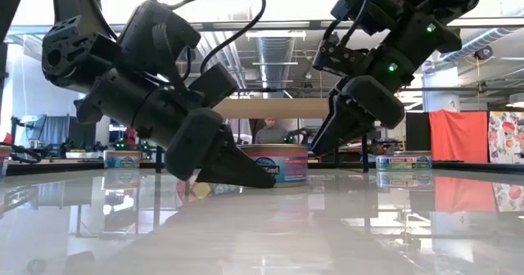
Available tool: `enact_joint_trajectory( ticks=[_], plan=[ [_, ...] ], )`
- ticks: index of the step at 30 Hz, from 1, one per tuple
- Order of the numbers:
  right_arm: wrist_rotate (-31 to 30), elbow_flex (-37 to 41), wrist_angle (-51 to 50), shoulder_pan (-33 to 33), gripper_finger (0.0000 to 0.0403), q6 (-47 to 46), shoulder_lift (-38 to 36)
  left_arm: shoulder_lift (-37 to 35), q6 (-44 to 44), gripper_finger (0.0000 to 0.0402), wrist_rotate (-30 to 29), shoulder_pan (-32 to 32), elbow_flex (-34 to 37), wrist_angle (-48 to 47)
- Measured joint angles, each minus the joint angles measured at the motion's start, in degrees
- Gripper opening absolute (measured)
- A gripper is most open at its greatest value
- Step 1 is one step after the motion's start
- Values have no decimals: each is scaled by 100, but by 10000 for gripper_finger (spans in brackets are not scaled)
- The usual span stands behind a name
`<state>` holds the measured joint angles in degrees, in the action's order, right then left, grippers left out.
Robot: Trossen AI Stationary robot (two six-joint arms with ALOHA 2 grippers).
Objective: Stack canned seafood by type on shelf
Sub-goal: Put the blue tuna can on the shelf
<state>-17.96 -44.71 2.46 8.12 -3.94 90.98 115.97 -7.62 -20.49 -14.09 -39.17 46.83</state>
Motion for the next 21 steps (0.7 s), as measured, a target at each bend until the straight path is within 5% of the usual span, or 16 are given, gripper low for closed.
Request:
enact_joint_trajectory(
  ticks=[14, 21],
  plan=[
    [42, 0, -807, 13, 207, -95, -227, 323, -153, 398, 28, 0, -92, 507],
    [143, 0, -1298, 137, 261, -725, -461, 298, -241, 398, 22, 4, -65, 461]
  ],
)
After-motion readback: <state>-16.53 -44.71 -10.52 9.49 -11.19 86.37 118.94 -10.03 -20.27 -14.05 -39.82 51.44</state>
